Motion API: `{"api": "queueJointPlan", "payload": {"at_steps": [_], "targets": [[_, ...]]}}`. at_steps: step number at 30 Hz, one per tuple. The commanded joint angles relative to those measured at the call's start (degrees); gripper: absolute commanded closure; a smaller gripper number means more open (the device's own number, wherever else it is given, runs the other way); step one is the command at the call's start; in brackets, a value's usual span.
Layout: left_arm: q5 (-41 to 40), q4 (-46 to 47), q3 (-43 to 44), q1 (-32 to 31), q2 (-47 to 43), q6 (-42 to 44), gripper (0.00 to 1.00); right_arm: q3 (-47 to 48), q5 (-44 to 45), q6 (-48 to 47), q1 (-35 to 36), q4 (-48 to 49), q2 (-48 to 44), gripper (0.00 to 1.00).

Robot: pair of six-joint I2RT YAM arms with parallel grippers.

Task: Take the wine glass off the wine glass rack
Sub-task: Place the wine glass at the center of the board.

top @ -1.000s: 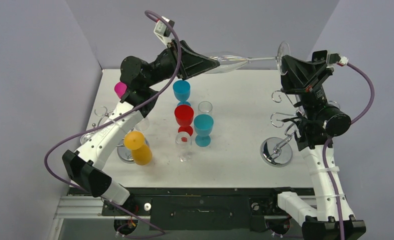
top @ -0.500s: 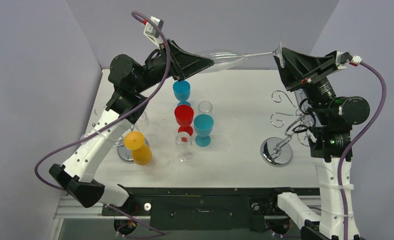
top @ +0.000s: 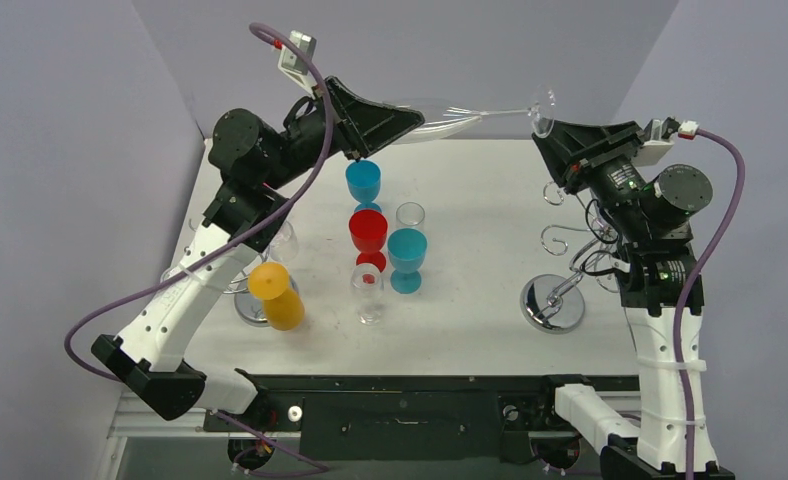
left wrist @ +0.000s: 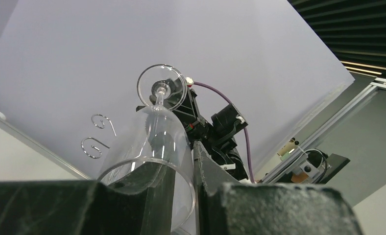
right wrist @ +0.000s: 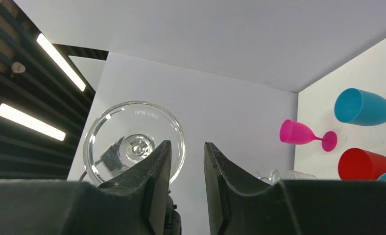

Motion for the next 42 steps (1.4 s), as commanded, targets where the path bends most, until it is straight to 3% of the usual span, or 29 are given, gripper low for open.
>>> {"api": "queueJointPlan", "payload": {"at_steps": [1, 8, 13, 17, 24, 30, 37, 42], "targets": [[-3.5, -3.8, 3.5, -1.3, -0.3, 4.0, 1.00, 3.3, -2.9, -5.9, 0.8, -3.8, -0.7, 0.72], [-6.6, -10.0, 5.1, -1.9, -0.8, 7.7, 1.00, 9.3, 1.2, -12.9, 0.8, -12.5, 0.2, 0.66], [-11.7, -24.9, 10.9, -3.9, -0.7, 15.3, 1.00, 21.1, 9.5, -25.2, 0.8, -28.7, 3.3, 0.52], [-16.1, -34.7, 13.9, -5.9, -1.1, 20.2, 1.00, 26.2, 15.6, -31.3, 0.8, -35.8, 5.1, 0.45], [-23.7, -52.4, 17.7, -10.7, -0.7, 27.1, 1.00, 33.5, 22.5, -37.3, 0.8, -41.3, 8.7, 0.40], [-32.4, -65.1, 19.3, -18.5, 1.0, 31.7, 1.00, 40.4, 25.4, -39.1, 1.0, -43.8, 13.1, 0.38], [-37.1, -75.6, 19.1, -26.3, 5.0, 34.2, 1.00, 45.2, 26.5, -40.6, 1.7, -45.5, 17.6, 0.37], [-39.9, -77.9, 17.0, -29.3, 8.8, 34.9, 1.00, 48.2, 27.3, -41.6, 1.9, -47.1, 20.3, 0.36]]}}
